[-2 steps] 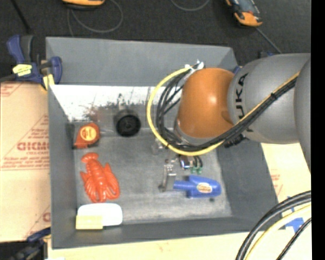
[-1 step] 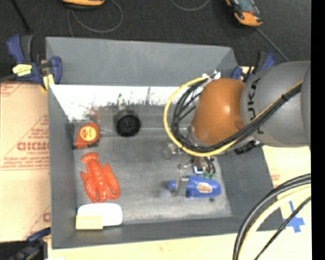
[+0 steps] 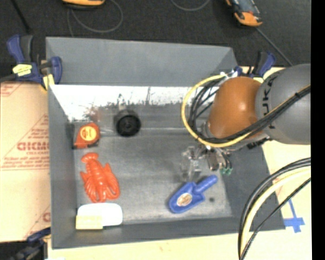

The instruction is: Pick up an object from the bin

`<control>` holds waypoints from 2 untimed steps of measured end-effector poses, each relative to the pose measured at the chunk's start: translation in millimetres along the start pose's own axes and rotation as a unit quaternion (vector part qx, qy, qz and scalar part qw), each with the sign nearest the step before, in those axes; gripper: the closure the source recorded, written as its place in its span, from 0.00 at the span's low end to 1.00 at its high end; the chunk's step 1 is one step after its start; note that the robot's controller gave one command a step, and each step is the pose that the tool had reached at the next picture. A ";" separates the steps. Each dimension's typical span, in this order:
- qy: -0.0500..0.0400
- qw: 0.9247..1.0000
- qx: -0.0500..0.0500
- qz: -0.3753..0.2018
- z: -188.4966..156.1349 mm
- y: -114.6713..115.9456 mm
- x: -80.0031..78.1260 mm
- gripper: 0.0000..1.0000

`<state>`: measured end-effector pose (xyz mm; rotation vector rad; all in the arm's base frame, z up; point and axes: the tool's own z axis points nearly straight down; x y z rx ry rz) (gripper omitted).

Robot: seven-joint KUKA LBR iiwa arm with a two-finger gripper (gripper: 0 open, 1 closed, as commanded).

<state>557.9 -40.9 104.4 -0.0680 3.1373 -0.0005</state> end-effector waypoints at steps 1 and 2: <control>0.000 1.000 0.000 0.001 0.0 0.3 -0.1 0.00; 0.000 1.000 0.000 0.001 0.0 0.3 -0.1 0.00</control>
Offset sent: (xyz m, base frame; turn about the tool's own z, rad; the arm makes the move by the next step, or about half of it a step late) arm 0.0000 0.0000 0.0000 0.0000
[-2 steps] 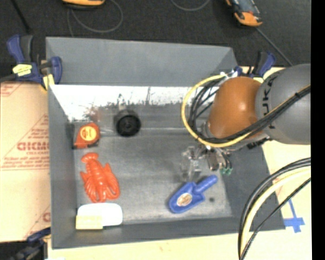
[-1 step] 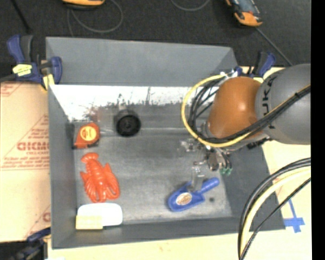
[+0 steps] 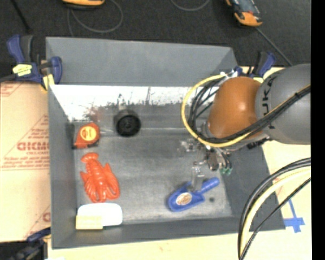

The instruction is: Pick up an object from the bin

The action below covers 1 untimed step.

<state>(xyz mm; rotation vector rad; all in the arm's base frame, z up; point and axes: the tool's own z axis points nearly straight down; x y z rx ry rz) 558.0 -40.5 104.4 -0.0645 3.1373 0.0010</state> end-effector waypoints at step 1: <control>-0.001 1.000 0.000 -0.018 22.3 -11.2 45.4 0.00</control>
Offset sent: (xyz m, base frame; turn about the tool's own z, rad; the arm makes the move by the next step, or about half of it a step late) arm -0.0447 -0.0047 -0.0344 -0.1288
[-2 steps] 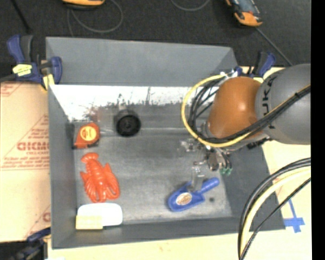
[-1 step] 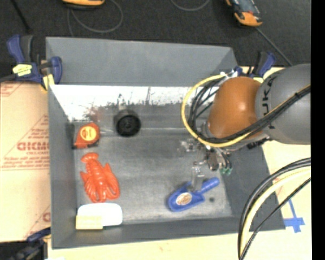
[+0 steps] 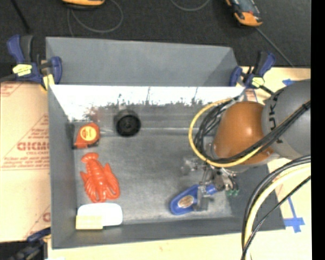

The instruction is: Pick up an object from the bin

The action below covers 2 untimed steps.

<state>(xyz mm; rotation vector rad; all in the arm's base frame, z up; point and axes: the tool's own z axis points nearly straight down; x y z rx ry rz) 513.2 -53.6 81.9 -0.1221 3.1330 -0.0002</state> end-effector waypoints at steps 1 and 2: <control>0.001 1.000 0.000 -0.024 11.6 2.5 24.4 1.00; 0.001 1.000 0.001 -0.025 11.6 2.8 22.1 1.00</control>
Offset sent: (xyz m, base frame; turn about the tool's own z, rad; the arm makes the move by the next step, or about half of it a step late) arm 0.0000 0.0000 0.0000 0.0000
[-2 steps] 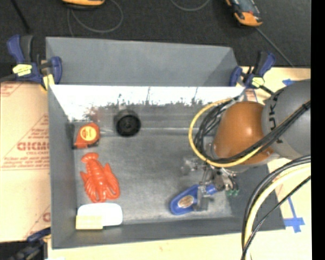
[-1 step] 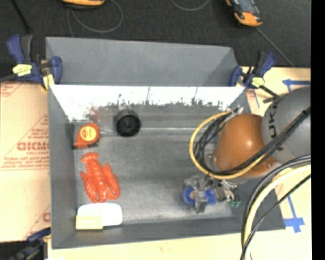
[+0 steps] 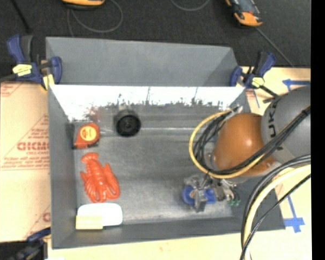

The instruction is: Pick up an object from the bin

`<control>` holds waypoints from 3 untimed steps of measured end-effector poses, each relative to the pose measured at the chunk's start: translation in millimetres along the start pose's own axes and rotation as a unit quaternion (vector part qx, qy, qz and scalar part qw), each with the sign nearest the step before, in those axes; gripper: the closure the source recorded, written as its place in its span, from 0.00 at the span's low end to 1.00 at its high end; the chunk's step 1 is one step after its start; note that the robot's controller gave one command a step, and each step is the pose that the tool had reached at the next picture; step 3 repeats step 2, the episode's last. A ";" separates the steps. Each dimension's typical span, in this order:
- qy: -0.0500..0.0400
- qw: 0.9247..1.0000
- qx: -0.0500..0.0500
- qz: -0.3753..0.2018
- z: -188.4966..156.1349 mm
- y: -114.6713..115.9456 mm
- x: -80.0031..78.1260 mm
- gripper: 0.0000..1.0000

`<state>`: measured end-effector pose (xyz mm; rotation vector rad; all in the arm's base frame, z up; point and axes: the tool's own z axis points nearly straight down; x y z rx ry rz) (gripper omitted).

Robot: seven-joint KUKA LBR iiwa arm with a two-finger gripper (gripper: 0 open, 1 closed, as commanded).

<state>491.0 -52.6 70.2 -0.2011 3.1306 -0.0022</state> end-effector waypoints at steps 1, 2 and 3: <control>0.002 0.997 -0.001 -0.074 0.2 19.2 4.3 1.00; -0.002 0.999 0.001 -0.053 -162.2 -22.0 -4.7 1.00; -0.002 0.999 0.001 -0.053 -162.2 -22.0 -4.7 1.00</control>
Offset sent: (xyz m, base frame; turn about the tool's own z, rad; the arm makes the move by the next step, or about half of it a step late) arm 0.0048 -0.0191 0.1576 -0.1103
